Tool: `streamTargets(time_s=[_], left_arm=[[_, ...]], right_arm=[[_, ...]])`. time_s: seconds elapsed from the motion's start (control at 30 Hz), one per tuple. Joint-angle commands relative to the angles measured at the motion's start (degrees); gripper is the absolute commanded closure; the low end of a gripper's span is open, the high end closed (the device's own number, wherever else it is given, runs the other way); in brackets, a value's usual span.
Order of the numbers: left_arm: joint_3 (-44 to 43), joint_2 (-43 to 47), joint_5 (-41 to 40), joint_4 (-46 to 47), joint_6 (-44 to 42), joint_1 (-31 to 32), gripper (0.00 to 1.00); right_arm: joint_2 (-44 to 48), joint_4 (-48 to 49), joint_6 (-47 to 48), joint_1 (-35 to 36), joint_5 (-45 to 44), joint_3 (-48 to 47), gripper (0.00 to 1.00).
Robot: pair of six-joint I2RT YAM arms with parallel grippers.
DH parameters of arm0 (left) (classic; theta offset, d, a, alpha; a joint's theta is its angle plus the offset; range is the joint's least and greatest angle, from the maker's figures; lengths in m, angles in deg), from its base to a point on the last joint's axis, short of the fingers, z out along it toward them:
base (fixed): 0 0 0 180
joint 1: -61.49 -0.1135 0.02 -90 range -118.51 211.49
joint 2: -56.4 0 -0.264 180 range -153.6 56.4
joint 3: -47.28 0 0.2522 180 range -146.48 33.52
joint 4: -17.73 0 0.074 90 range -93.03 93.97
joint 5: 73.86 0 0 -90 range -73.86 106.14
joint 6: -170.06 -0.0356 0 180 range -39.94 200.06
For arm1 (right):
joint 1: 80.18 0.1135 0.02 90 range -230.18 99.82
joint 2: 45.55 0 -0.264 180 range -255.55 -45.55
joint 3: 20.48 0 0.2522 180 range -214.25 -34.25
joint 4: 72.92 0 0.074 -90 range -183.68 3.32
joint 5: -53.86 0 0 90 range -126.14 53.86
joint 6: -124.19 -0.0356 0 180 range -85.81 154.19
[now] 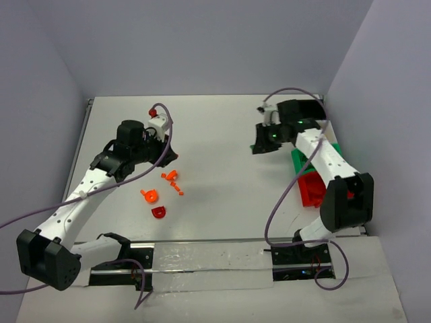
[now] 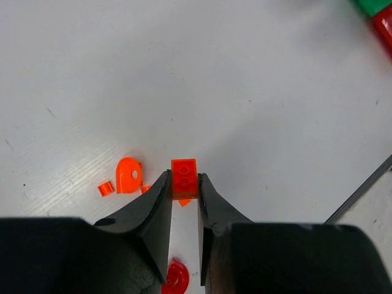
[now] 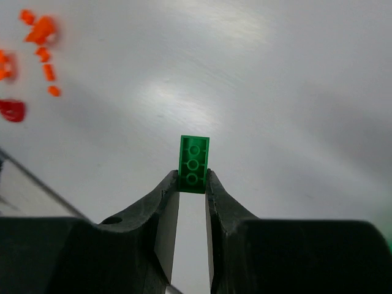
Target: Sort the legos into containers by color
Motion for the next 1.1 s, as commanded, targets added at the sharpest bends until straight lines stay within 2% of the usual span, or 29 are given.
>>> streamTargets(time_s=[0.0,0.03,0.17,0.23,0.43,0.53,0.6,0.67,0.7,0.73,0.87,0.93,1.07], left_arm=[[-6.44,-5.13,5.21,-4.10,-5.38,-0.52,1.00],[-7.49,-5.92,5.56,-4.13,-5.50,-0.54,1.00],[-10.13,-8.43,8.75,-2.57,-5.34,-0.73,1.00],[-10.63,-9.44,9.34,-3.16,-5.68,-0.72,1.00],[-10.55,-9.37,9.73,-3.39,-5.23,-0.90,1.00],[-10.69,-9.44,9.29,-3.71,-5.15,-1.07,1.00],[-10.78,-9.36,9.17,-3.87,-5.15,-1.21,1.00],[-10.90,-9.57,9.39,-4.17,-5.11,-1.46,1.00],[-10.90,-9.62,9.50,-4.34,-5.18,-1.61,1.00],[-10.92,-9.64,9.61,-4.46,-5.24,-1.79,1.00],[-11.34,-9.79,10.88,-5.52,-5.42,-2.63,1.00],[-11.42,-9.80,12.50,-5.47,-4.93,-3.32,1.00],[-11.55,-9.80,21.14,-5.31,0.62,-5.95,1.00]], right_arm=[[4.30,-12.97,16.72,-13.54,-5.20,-1.83,1.00],[4.22,-14.17,18.41,-14.42,-6.13,-2.03,1.00],[-0.25,-18.42,25.51,-27.83,-11.91,-4.64,1.00],[-2.38,-19.10,26.28,-30.48,-13.45,-7.34,1.00],[-10.29,-20.29,27.38,-34.40,-15.61,-13.62,1.00],[-14.00,-19.95,26.97,-34.47,-16.14,-15.99,0.95],[-15.64,-19.76,26.53,-34.47,-16.16,-16.77,0.89],[-17.20,-19.59,26.08,-34.47,-16.15,-17.77,0.79],[-17.73,-19.68,25.84,-34.47,-16.32,-18.08,0.68],[-18.26,-19.98,25.65,-34.45,-16.61,-18.37,0.53],[-17.40,-21.70,25.75,-34.38,-16.85,-19.21,0.19],[-16.73,-22.82,25.76,-34.22,-16.19,-19.67,0.17],[-10.84,-23.92,25.94,-32.06,-4.93,-23.00,0.16]])
